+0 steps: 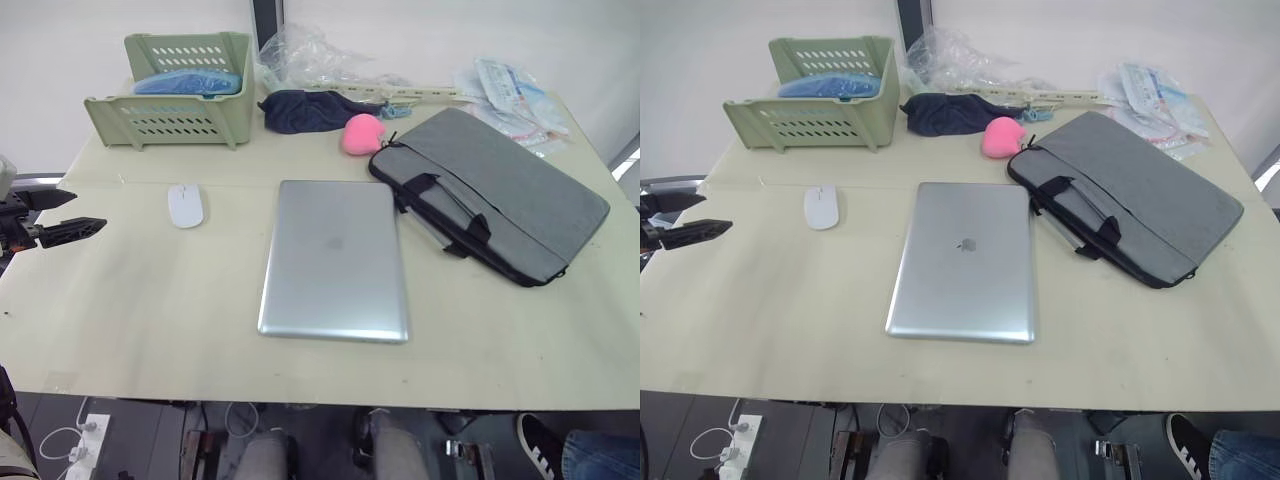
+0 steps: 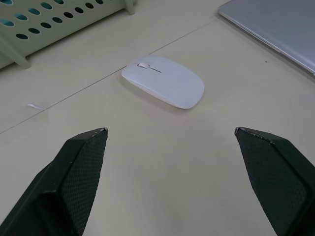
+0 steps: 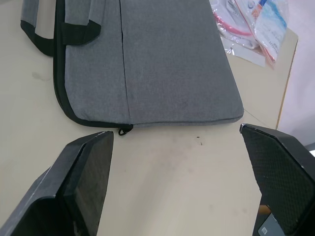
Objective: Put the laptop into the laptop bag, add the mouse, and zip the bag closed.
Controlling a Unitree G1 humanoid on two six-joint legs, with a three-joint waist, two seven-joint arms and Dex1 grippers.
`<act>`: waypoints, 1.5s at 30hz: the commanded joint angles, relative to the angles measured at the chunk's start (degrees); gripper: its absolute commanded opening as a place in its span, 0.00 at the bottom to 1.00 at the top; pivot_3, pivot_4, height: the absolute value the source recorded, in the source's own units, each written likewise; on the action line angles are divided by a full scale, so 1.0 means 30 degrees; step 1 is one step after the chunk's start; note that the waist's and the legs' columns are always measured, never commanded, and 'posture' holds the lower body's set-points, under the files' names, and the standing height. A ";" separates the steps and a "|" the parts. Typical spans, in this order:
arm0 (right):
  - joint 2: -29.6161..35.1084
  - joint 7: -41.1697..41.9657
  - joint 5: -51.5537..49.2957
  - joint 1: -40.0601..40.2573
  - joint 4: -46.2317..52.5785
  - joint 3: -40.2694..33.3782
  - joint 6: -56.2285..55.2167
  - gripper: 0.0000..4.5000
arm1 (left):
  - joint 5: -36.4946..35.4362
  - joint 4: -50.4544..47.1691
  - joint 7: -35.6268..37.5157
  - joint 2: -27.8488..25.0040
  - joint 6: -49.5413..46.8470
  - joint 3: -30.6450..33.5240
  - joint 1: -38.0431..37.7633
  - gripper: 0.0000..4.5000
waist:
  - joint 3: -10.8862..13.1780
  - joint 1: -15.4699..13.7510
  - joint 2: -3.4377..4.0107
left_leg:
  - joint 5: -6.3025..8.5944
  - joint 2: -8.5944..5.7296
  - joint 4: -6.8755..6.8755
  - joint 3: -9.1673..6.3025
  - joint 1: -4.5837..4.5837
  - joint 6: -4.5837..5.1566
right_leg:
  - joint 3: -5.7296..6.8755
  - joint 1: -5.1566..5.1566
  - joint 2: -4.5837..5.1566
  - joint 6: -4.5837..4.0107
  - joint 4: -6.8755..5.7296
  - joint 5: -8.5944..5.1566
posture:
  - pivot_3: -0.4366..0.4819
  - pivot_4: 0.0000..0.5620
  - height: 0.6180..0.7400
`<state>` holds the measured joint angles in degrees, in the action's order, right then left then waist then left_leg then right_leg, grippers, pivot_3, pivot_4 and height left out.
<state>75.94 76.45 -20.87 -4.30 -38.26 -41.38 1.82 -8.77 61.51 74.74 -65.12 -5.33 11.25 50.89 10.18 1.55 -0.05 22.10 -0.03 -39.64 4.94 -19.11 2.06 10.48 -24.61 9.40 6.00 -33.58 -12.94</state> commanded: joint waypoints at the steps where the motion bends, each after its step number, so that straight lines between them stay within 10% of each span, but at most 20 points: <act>1: 0.0103 0.0141 -0.0192 -0.0355 0.0090 -0.0117 -0.0258 1.00 | -0.0408 -0.0637 0.0477 -0.0473 -0.0445 0.0405 -0.0145 0.99 | 0.0000 0.0008 0.0000 | 0.0000 0.0000 0.0000 0.0001 0.0000 0.0000 | -0.0001 0.0000 0.0000 0.0000 -0.0001 0.0000 | 0.48 0.27 1.00; 9: -0.1271 -0.1685 -0.0037 -0.1202 0.5060 0.2980 0.1451 0.95 | -0.2877 -0.5514 0.2289 0.0565 -0.7011 0.0721 -0.2274 1.00 | -0.0002 0.0003 -0.0002 | 0.0001 0.0021 -0.0030 0.0003 -0.0016 -0.0002 | -0.0014 -0.0020 -0.0012 0.0000 -0.0020 0.0000 | 0.48 0.27 1.00; 19: -0.5550 -0.6016 -0.0964 -0.4129 1.6009 0.9496 0.8226 0.02 | -0.4095 -0.8957 0.2942 0.2335 -2.0716 -0.4519 -0.0563 1.00 | 0.0002 -0.0373 -0.0001 | 0.0019 0.0001 -0.0153 -0.0039 -0.0033 -0.0019 | -0.0066 -0.0006 -0.0031 -0.0001 -0.0083 0.0000 | 0.48 0.27 1.00; 28: -0.8915 -0.8738 0.1363 -0.7341 1.7213 1.4373 0.9905 0.02 | -0.5146 -0.8108 0.1924 0.5326 -2.4851 -0.6204 0.1863 1.00 | 0.0015 -0.0537 -0.0023 | 0.0019 -0.0068 -0.0161 -0.0111 -0.0099 -0.0018 | -0.0052 -0.0013 -0.0063 -0.0001 -0.0056 0.0000 | 0.48 0.27 1.00; 45: -1.0540 -0.9649 0.5902 -0.9192 1.2296 1.7469 0.8187 0.02 | -0.3415 -0.2729 0.0082 0.8801 -2.0776 -0.6544 0.4141 1.00 | 0.0018 -0.0442 -0.0030 | 0.0019 -0.0065 -0.0164 -0.0109 -0.0099 -0.0019 | -0.0050 -0.0018 -0.0098 -0.0001 -0.0057 0.0000 | 0.48 0.27 1.00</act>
<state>44.61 48.47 -4.46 -30.86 -0.76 11.03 27.87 -19.65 52.71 75.30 -38.75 -69.16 -9.07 62.02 10.24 0.22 -0.14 22.15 -0.23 -40.13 4.61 -19.42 2.00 10.33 -24.67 9.11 5.99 -33.75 -12.95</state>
